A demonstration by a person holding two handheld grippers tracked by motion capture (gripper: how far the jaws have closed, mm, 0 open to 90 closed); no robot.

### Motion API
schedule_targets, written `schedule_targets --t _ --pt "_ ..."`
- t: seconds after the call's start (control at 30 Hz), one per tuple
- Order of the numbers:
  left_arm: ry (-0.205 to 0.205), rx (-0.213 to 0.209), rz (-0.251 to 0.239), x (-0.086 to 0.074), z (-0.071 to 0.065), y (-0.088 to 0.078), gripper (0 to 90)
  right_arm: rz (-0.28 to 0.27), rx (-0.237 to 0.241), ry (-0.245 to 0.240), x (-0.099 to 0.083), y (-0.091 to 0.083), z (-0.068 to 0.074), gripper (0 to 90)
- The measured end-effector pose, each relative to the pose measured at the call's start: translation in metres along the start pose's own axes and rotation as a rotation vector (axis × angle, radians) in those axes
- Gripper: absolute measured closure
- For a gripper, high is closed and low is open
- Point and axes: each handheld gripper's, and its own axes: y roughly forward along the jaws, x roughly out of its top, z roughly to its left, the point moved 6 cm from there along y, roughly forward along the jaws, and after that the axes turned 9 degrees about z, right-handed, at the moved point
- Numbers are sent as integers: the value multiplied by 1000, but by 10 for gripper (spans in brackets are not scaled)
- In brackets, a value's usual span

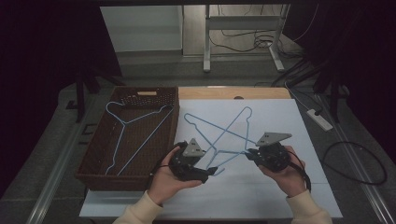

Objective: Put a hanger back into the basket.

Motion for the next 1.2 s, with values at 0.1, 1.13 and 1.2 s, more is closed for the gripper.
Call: schedule_targets --t 0.1,1.13,1.2 --pt "31 1 58 2 -3 11 364 0 3 -1 0 0 2 800" --pt "123 56 130 1 -7 22 861 -161 33 28 11 -14 7 661" --pt "125 57 131 1 -6 22 861 -198 23 40 13 -18 5 606"
